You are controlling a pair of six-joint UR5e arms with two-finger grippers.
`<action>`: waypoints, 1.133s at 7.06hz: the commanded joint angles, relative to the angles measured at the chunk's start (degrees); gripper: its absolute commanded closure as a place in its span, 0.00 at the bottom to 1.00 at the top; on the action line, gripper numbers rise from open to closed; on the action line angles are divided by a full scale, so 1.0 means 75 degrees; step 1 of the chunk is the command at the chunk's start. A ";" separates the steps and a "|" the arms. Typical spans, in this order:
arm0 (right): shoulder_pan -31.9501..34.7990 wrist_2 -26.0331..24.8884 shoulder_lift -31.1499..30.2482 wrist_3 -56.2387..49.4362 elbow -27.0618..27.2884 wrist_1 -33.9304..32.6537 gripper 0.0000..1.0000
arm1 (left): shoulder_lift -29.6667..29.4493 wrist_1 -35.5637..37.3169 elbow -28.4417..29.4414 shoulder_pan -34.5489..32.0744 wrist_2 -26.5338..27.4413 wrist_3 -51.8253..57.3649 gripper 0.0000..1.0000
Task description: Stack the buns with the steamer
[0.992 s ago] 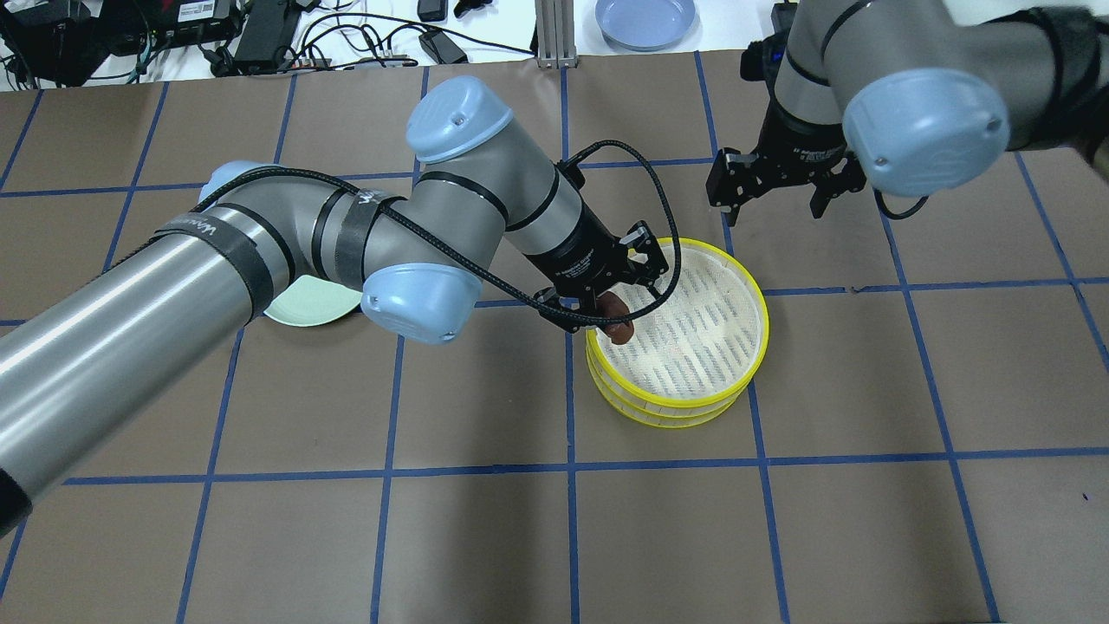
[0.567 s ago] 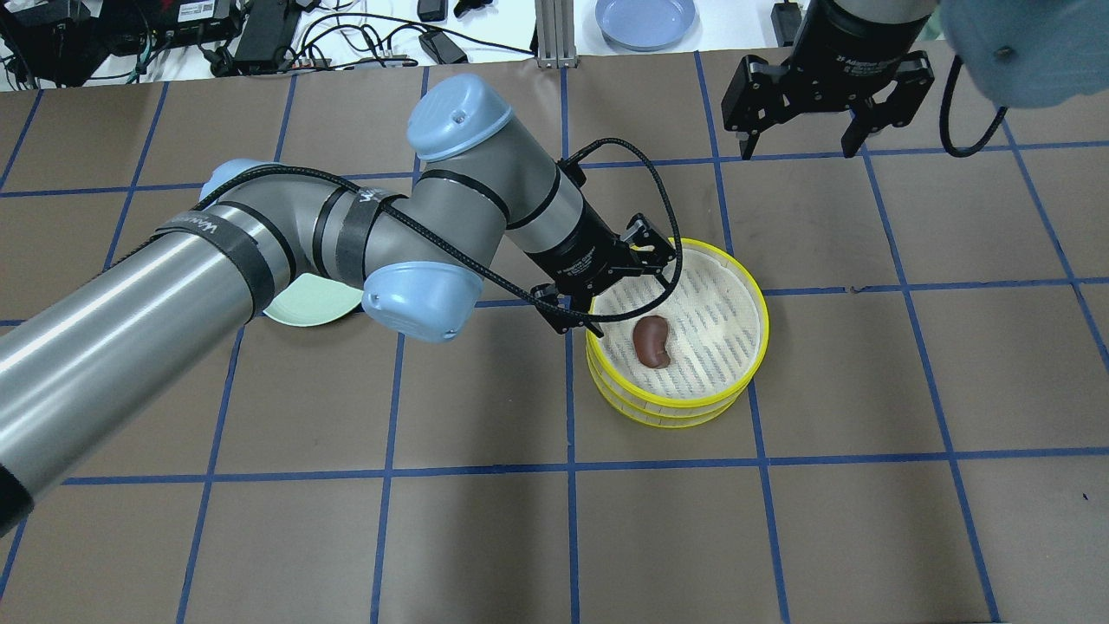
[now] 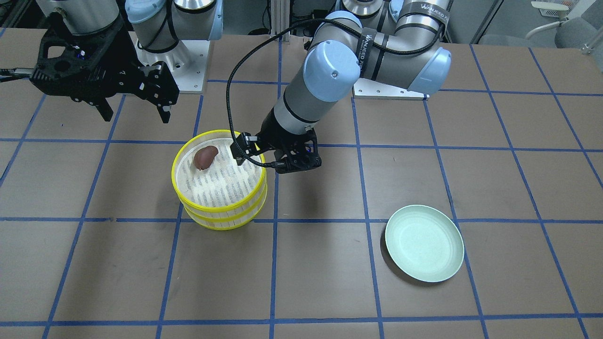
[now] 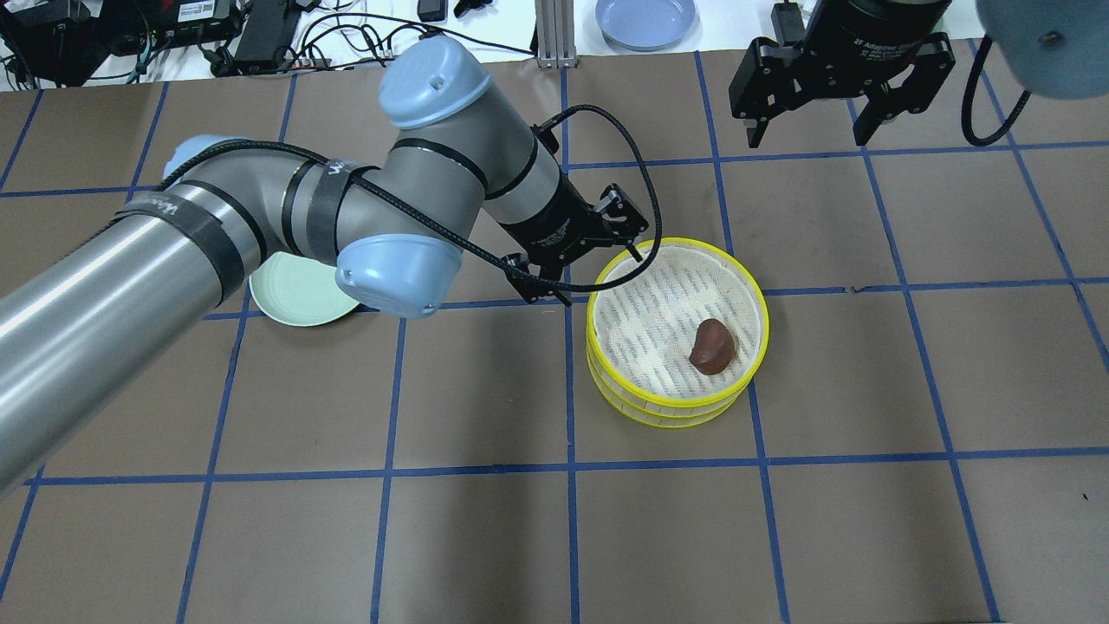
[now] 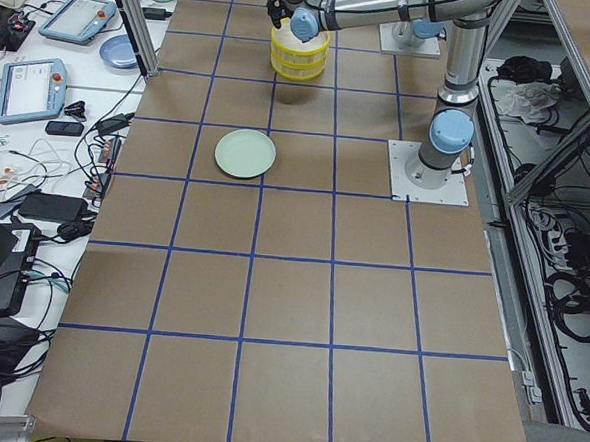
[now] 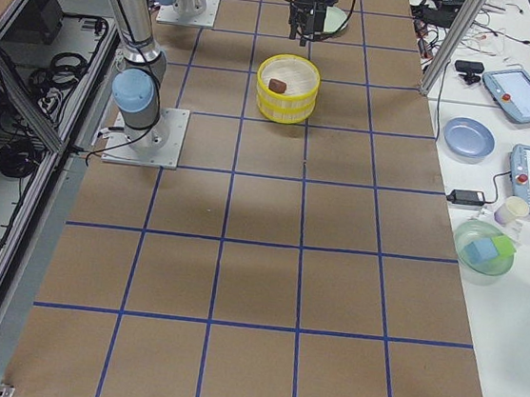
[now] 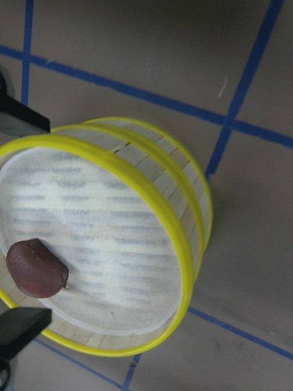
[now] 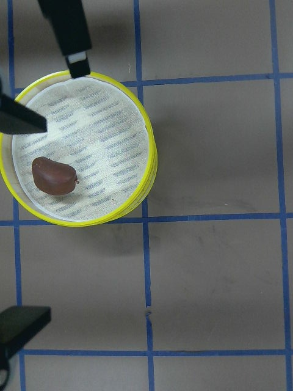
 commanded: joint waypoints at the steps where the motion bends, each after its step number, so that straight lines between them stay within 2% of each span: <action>1: 0.0000 0.0029 -0.0024 -0.0010 -0.0001 -0.0044 0.00 | 0.0273 -0.1522 0.1006 0.0833 0.1489 0.2288 0.00; 2: -0.0023 0.0064 0.0046 0.0024 -0.0059 -0.0033 0.00 | 0.0436 -0.2157 0.1418 0.1209 0.1858 0.2660 0.00; 3: -0.0012 -0.0040 0.0023 0.0036 -0.0071 0.0165 0.00 | 0.0716 -0.2384 0.1434 0.1502 0.2546 0.2780 0.00; 4: -0.0011 -0.0065 0.0012 0.0037 -0.0094 0.0294 0.00 | 0.0847 -0.2513 0.1434 0.1877 0.2936 0.3117 0.00; 6: -0.0023 -0.0053 0.0023 0.0013 -0.0328 0.0237 0.00 | 0.1337 -0.2910 0.1550 0.2650 0.3033 0.4578 0.00; 8: -0.0023 -0.0007 0.0012 -0.0010 -0.0236 0.0272 0.00 | 0.1760 -0.3252 0.1516 0.3086 0.2987 0.4656 0.00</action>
